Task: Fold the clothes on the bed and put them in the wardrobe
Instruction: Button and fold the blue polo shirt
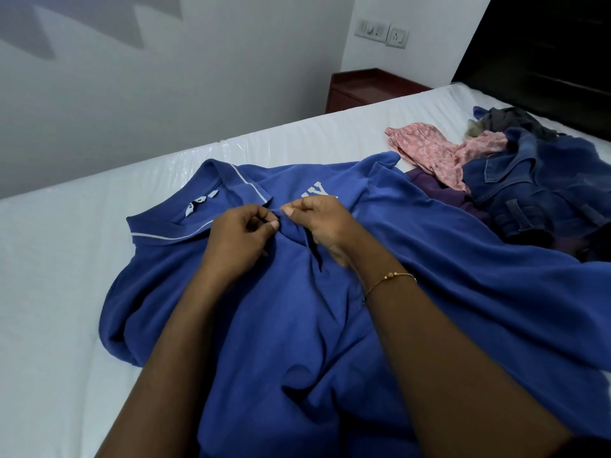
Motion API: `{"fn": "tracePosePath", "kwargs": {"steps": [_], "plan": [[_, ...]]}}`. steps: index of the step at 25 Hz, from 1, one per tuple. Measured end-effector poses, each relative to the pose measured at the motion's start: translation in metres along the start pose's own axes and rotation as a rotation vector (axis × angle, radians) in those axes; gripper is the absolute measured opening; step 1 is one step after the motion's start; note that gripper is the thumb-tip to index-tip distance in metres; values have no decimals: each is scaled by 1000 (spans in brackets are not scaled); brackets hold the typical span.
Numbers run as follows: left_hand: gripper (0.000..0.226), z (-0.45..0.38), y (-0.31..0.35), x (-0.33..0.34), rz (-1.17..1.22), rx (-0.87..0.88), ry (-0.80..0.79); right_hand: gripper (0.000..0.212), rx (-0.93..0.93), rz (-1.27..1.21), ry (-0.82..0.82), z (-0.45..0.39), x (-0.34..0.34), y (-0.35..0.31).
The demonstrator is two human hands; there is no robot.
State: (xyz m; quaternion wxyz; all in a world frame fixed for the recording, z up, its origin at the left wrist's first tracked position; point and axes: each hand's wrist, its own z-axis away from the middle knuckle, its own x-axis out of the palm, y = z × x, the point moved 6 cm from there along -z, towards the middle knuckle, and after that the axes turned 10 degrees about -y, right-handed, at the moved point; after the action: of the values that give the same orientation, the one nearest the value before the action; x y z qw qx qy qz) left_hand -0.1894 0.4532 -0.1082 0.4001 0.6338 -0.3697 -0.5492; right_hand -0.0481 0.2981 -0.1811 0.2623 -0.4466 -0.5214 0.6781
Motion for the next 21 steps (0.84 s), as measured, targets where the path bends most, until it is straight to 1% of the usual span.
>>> {"fn": "tracePosePath", "kwargs": {"steps": [2, 3, 5, 6, 8, 9, 12, 15, 17, 21], "plan": [[7, 2, -1, 2, 118, -12, -6, 24, -54, -55, -18, 3, -3, -1], [5, 2, -1, 2, 162, -18, -6, 24, -78, -57, 7, 4, -5, -4], [2, 2, -3, 3, 231, -38, -9, 22, -120, 63, 108, 4, -10, -15], [6, 2, -4, 4, 267, -46, -6, 21, -134, 154, 148, 5, -10, -20], [10, 0, -6, 5, 306, -48, 6, 23, -137, 242, 178, 6, -5, -22], [11, 0, -6, 6, 299, -45, 15, 23, -133, 240, 176, 6, -2, -20], [13, 2, -7, 6, 301, -44, 49, 15, -103, 154, 127, 7, 4, -11], [15, 2, -8, 5, 315, -23, 96, 20, -101, 71, 68, 14, 2, -10], [12, 2, -7, 3, 304, -3, 120, 23, -108, 50, 33, 21, 2, -14], [8, 4, -9, 0, 267, -20, 153, 30, -118, -1, 12, 31, 5, -21]]}}
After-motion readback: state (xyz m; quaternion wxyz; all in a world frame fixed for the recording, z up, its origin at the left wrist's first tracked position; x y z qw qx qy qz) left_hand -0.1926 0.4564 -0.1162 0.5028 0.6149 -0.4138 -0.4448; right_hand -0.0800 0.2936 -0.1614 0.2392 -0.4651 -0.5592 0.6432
